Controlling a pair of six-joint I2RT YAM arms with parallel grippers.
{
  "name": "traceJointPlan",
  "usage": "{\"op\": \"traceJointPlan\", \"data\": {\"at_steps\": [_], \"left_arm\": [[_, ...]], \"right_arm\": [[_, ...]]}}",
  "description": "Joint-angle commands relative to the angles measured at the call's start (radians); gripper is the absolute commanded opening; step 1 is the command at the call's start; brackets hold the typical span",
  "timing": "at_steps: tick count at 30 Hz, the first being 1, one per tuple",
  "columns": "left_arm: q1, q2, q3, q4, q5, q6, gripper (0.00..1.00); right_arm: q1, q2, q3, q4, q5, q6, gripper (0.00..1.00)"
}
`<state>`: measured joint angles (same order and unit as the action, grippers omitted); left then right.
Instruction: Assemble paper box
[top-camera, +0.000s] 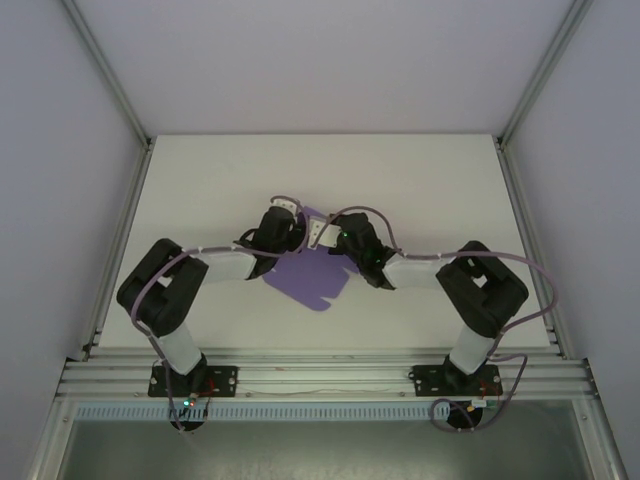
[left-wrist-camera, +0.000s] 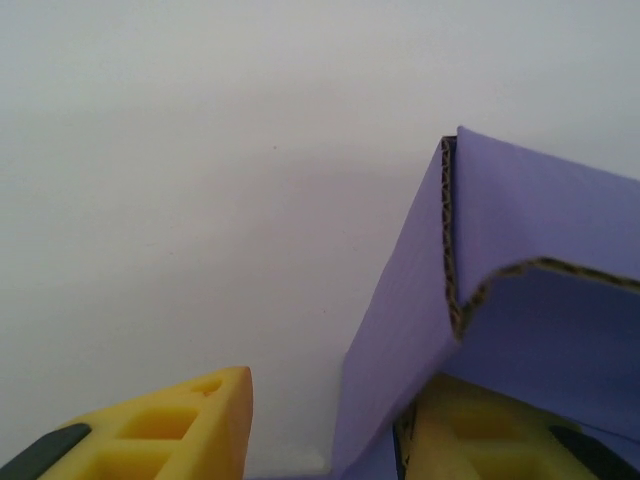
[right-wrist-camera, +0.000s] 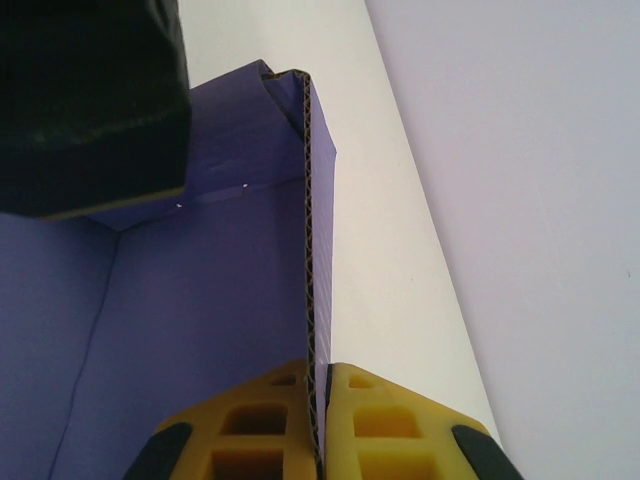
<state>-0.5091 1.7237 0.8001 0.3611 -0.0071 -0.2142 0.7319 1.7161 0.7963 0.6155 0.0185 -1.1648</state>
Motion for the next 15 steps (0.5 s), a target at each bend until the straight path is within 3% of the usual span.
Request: {"op": "traceJointPlan", "data": {"at_steps": [1, 3, 11, 12, 15], "left_arm": [[0.009, 0.021, 0.019, 0.052, 0.037, 0.029, 0.41], [0.009, 0.031, 0.017, 0.068, 0.040, 0.040, 0.41], [0.008, 0.063, 0.030, 0.095, 0.040, 0.057, 0.21], [0.009, 0.063, 0.030, 0.100, 0.030, 0.057, 0.18], [0.009, 0.066, 0.025, 0.110, -0.004, 0.052, 0.11]], "right_arm": [[-0.015, 0.009, -0.011, 0.061, -0.064, -0.010, 0.02], [-0.015, 0.020, -0.008, 0.048, -0.052, -0.034, 0.03], [-0.017, 0.005, -0.029, 0.000, -0.053, -0.025, 0.10], [-0.018, -0.004, -0.031, -0.008, -0.049, -0.013, 0.13], [-0.017, -0.070, -0.054, -0.022, -0.060, 0.079, 0.39]]}}
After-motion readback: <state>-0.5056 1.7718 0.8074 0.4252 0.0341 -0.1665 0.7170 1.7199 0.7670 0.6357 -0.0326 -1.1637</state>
